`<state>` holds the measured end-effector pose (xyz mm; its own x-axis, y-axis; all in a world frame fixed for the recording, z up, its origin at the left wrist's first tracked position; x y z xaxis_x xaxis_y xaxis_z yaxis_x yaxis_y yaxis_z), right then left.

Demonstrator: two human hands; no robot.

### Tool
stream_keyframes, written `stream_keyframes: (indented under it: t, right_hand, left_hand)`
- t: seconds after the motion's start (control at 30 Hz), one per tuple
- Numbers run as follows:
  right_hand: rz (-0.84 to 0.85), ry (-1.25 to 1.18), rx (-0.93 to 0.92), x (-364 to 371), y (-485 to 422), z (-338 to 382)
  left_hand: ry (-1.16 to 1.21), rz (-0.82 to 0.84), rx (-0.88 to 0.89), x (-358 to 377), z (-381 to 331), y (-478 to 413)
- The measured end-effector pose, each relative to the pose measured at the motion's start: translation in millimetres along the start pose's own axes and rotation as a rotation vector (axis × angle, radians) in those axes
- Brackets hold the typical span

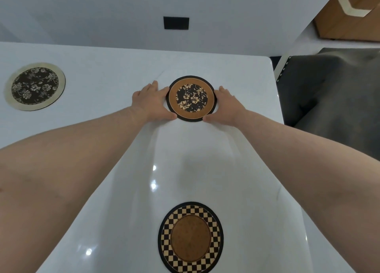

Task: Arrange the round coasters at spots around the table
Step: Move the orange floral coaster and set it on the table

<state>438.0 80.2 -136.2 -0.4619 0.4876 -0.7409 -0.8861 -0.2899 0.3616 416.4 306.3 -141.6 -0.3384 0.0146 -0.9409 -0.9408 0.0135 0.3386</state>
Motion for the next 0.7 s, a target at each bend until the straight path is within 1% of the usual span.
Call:
stream_keyframes:
  t: [0.17, 0.43, 0.57, 0.7]
  right_hand:
    - [-0.019, 0.001, -0.022, -1.1, 2.6, 2.1]
    - [-0.031, -0.048, 0.000, -3.4, 3.8, 3.0]
    - [0.006, -0.018, 0.009, 0.4, 3.7, 1.3]
    - [-0.006, 0.000, -0.005, 0.8, 1.3, -2.7]
  left_hand:
    - [-0.017, 0.009, -0.008, -2.6, -0.8, 0.6]
    - [0.034, 0.027, -0.025, -6.7, -4.8, 4.4]
    - [-0.005, 0.043, -0.024, -4.2, -6.5, 4.6]
    - [-0.005, 0.039, -0.024, -6.1, -6.6, 4.2]
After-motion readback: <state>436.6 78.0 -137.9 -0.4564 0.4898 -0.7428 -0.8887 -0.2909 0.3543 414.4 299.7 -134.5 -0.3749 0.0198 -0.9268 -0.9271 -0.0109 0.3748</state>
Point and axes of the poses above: each hand's wrist, its own y-axis away from the middle knuckle, its own x-axis out of the palm, z = x × y, the point moved 7 cm from there along -y, towards the middle knuckle, and after that the axes turned 12 degrees about -y, right-handed, at the moved point
